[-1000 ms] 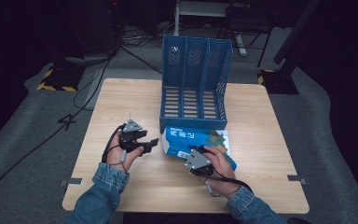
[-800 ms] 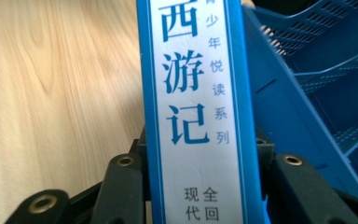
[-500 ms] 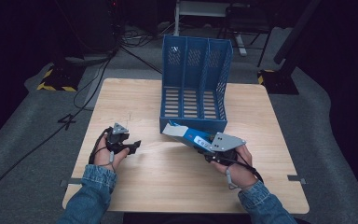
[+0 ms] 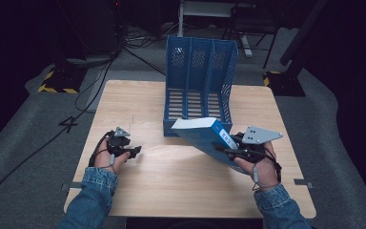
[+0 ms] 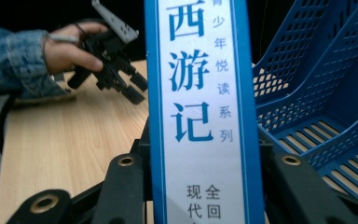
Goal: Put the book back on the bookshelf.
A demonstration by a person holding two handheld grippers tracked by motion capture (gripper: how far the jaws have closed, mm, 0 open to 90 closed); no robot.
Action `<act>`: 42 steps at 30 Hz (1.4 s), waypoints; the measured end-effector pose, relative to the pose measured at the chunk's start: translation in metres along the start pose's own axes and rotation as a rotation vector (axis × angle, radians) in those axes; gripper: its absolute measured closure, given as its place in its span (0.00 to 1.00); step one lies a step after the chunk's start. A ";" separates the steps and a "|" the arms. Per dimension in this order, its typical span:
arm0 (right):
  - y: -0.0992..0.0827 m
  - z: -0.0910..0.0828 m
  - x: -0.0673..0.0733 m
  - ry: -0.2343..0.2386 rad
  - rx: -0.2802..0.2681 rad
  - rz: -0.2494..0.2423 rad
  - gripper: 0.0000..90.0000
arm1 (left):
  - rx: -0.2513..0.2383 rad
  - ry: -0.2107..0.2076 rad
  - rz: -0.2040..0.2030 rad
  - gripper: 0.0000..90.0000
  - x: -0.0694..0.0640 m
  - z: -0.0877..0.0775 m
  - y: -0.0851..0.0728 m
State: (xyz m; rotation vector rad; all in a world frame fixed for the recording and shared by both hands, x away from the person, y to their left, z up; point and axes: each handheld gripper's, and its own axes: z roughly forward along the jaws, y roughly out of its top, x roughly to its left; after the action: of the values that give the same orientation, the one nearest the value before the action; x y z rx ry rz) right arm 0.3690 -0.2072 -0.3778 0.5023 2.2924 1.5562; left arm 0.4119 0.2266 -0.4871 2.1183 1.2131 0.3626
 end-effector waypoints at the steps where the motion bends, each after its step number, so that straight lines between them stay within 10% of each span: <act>1: 0.000 -0.003 -0.002 0.003 -0.012 0.012 0.69 | 0.007 0.001 0.008 0.43 0.001 0.001 -0.001; 20: 0.012 -0.031 -0.017 0.023 -0.165 0.148 0.69 | -0.039 0.024 0.055 0.21 0.014 0.011 -0.011; 42: 0.060 -0.044 -0.055 -0.091 -0.301 0.184 0.69 | -0.041 0.028 0.057 0.21 0.014 0.011 -0.012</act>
State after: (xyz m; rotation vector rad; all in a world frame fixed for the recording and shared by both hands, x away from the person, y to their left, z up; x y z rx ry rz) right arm 0.4045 -0.2479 -0.3027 0.7011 1.9433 1.8832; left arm 0.4176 0.2379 -0.5043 2.1224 1.1528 0.4398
